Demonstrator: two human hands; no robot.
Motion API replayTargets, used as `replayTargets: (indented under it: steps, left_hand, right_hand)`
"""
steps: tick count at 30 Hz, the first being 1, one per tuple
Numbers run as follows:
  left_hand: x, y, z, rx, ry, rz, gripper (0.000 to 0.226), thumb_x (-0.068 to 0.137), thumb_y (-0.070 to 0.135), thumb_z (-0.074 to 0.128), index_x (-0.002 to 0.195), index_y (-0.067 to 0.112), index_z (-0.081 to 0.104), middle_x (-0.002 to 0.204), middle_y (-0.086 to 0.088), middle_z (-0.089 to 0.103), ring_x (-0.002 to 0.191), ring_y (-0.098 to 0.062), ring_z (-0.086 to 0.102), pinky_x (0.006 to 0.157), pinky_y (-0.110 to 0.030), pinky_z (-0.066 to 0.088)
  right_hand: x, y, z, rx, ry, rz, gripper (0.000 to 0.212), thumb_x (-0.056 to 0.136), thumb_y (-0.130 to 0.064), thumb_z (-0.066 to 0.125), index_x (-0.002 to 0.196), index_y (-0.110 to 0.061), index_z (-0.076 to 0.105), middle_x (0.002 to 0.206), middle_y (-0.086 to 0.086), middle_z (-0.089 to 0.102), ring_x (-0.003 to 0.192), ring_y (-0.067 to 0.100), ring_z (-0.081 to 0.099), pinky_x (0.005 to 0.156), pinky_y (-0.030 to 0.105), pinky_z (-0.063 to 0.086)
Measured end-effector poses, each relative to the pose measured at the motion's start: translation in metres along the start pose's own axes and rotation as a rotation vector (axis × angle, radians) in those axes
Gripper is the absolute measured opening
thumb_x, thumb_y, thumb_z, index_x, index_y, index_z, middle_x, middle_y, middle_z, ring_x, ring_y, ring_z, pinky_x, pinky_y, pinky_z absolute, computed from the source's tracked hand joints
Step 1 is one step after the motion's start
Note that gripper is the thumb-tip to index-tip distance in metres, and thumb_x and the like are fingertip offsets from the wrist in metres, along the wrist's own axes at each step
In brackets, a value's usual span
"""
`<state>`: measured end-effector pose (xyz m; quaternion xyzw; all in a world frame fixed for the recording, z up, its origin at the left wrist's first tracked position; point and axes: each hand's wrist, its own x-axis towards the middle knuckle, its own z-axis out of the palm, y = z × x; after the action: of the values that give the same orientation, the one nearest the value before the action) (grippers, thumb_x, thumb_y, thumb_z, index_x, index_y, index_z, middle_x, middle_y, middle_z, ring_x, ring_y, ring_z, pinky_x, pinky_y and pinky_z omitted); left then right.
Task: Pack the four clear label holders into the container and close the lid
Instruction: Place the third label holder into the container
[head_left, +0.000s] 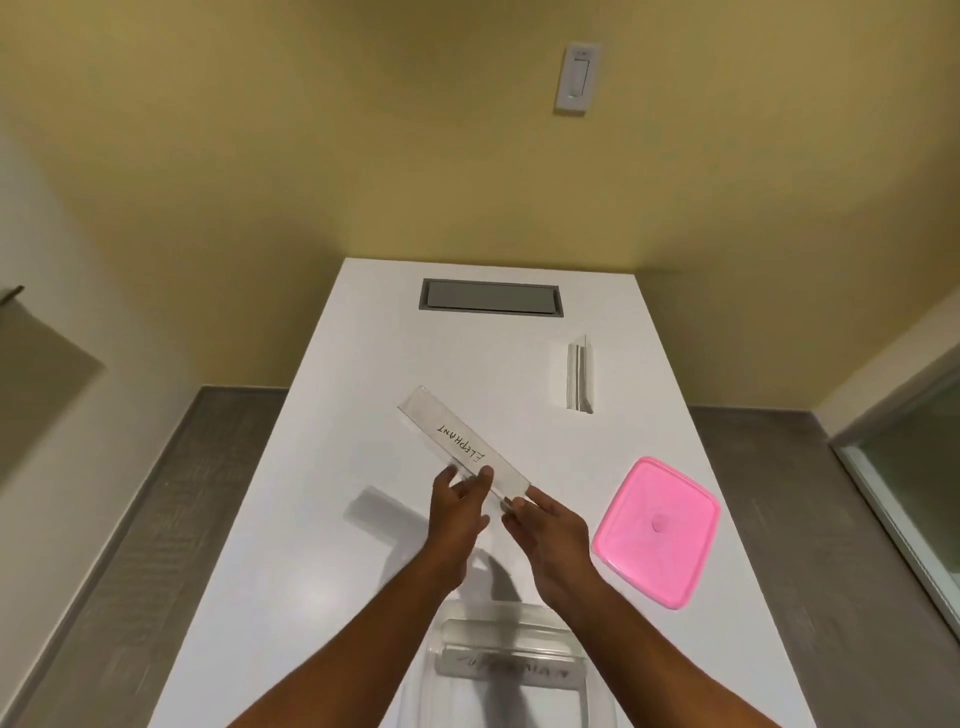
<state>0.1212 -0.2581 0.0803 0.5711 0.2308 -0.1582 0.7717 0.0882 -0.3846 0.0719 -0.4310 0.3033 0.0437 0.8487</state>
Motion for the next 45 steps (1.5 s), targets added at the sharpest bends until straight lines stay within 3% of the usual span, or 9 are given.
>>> replayTargets:
  steps: [5,11,16,20,23,27,32,37,45]
  left_hand:
    - [-0.022,-0.008,-0.009,0.124,0.026,0.034,0.054,0.093,0.017,0.068,0.141,0.016,0.044,0.129,-0.011,0.064,0.114,-0.028,0.066,0.096,-0.048,0.057]
    - [-0.036,-0.009,-0.039,0.487,-0.124,0.129,0.043,0.096,0.020,0.063,0.138,0.024,0.052,0.124,-0.005,0.067,0.114,-0.024,0.064,0.101,-0.048,0.053]
    - [-0.042,-0.014,-0.063,0.720,-0.214,0.210,0.028,0.095,0.019,0.062,0.114,0.039,0.062,0.115,0.004,0.068,0.106,-0.016,0.065,0.086,-0.033,0.057]
    - [-0.045,-0.028,-0.077,0.930,-0.283,0.203,0.050,0.095,0.023,0.063,0.143,0.020,0.051,0.137,0.008,0.055,0.122,-0.021,0.058,0.102,-0.030,0.046]
    - [-0.049,-0.039,-0.081,1.122,-0.349,0.213,0.056,0.097,0.025,0.060,0.150,0.020,0.041,0.145,0.002,0.049,0.121,-0.018,0.053,0.103,-0.026,0.041]
    - [-0.054,-0.053,-0.079,1.247,-0.425,0.260,0.053,0.097,0.025,0.059,0.148,0.021,0.043,0.147,0.000,0.049,0.124,-0.020,0.051,0.108,-0.036,0.041]
    - [-0.063,-0.071,-0.082,1.365,-0.481,0.312,0.055,0.095,0.031,0.062,0.147,0.025,0.045,0.149,0.001,0.049,0.134,-0.021,0.046,0.112,-0.040,0.038]
    - [-0.072,-0.089,-0.092,1.395,-0.524,0.307,0.052,0.097,0.032,0.060,0.147,0.027,0.047,0.151,0.004,0.049,0.139,-0.017,0.044,0.114,-0.034,0.036]
    - [-0.078,-0.112,-0.096,1.599,-0.472,0.376,0.046,0.092,0.026,0.063,0.137,0.031,0.057,0.134,0.001,0.066,0.120,-0.021,0.062,0.096,-0.031,0.049]
  right_hand:
    - [-0.024,0.022,-0.014,-0.216,-0.173,0.040,0.030,0.095,0.003,0.062,0.124,-0.003,0.070,0.121,0.021,0.073,0.112,0.033,0.070,0.107,0.047,0.053]
    - [-0.037,0.016,-0.033,-0.473,-0.151,0.109,0.056,0.091,-0.020,0.078,0.141,-0.009,0.055,0.132,0.012,0.067,0.123,0.026,0.062,0.110,0.050,0.049]
    - [-0.044,-0.008,-0.042,-0.748,-0.086,-0.174,0.065,0.089,-0.019,0.079,0.146,-0.016,0.049,0.143,0.007,0.057,0.123,0.022,0.060,0.102,0.040,0.052]
    - [-0.048,-0.027,-0.056,-1.049,-0.099,-0.477,0.077,0.085,-0.021,0.083,0.151,-0.022,0.043,0.147,-0.005,0.048,0.128,0.015,0.052,0.102,0.037,0.049]
    - [-0.050,-0.034,-0.069,-1.456,-0.243,-0.709,0.076,0.084,-0.025,0.083,0.150,-0.027,0.045,0.151,-0.006,0.046,0.136,0.014,0.046,0.108,0.035,0.044]
    - [-0.055,-0.027,-0.085,-1.812,-0.464,-0.714,0.060,0.085,-0.030,0.081,0.141,-0.028,0.059,0.146,-0.007,0.058,0.140,0.016,0.047,0.108,0.037,0.046]
    - [-0.063,-0.005,-0.109,-1.888,-0.386,-0.723,0.035,0.092,-0.027,0.072,0.127,-0.030,0.068,0.129,-0.012,0.070,0.118,0.017,0.065,0.093,0.035,0.053]
    - [-0.069,0.019,-0.131,-1.910,-0.346,-0.634,0.040,0.088,-0.020,0.068,0.125,-0.035,0.071,0.120,-0.016,0.075,0.112,0.016,0.069,0.088,0.030,0.053]
    - [-0.073,0.059,-0.154,-1.886,-0.247,-0.545,0.040,0.087,-0.019,0.066,0.121,-0.038,0.073,0.113,-0.017,0.077,0.108,0.014,0.070,0.088,0.024,0.049]
